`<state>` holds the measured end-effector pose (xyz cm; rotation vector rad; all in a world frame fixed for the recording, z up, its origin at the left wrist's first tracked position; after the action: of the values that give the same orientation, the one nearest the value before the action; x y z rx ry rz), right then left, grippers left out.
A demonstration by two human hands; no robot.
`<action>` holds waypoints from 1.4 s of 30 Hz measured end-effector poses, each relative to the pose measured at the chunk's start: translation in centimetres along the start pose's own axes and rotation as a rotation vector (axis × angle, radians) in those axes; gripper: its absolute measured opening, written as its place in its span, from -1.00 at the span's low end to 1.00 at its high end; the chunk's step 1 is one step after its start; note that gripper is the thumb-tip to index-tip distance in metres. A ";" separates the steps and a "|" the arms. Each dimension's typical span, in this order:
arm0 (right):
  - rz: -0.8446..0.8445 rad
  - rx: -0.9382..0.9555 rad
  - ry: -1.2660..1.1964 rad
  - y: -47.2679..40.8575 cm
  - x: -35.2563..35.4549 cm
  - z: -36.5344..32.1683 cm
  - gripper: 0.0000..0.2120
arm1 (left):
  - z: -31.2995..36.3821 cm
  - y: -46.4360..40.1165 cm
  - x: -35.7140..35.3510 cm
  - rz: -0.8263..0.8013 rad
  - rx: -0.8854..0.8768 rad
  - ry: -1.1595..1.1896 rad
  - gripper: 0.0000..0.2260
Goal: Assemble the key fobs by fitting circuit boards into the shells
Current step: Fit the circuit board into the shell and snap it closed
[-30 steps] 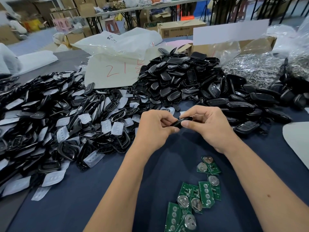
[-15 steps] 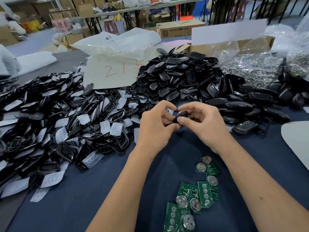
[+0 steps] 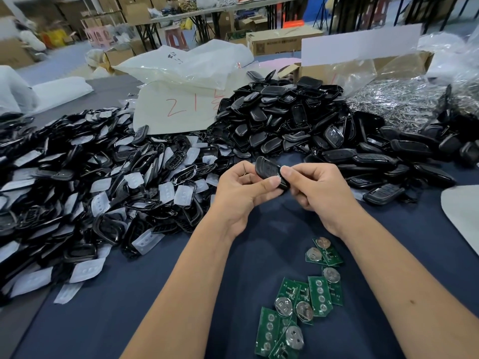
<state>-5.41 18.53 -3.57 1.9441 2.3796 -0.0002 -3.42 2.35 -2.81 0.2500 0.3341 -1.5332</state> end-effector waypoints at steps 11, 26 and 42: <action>-0.073 -0.086 -0.199 0.3 -0.3 -0.4 -0.68 | 0.2 0.1 -0.3 -0.071 -0.005 -0.032 -0.76; -0.283 -0.262 -0.537 0.3 -1.1 -0.1 -0.79 | 0.8 0.1 -0.4 -0.122 -0.072 0.098 -0.68; -0.088 -0.104 -0.236 0.8 -0.8 -1.0 -0.68 | 0.2 -0.3 0.2 0.030 0.013 0.051 -0.89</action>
<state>-4.51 17.90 -2.52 1.6900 2.2608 -0.1020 -3.67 2.06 -2.70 0.3034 0.3593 -1.5015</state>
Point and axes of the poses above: each hand's wrist, its own y-axis away from the middle knuckle, its own x-axis out of the back of the hand, z = x × y, the point moved 3 cm from there along -y, towards the middle knuckle, and after that the axes turned 6 degrees about -x, right-handed, at the moved point
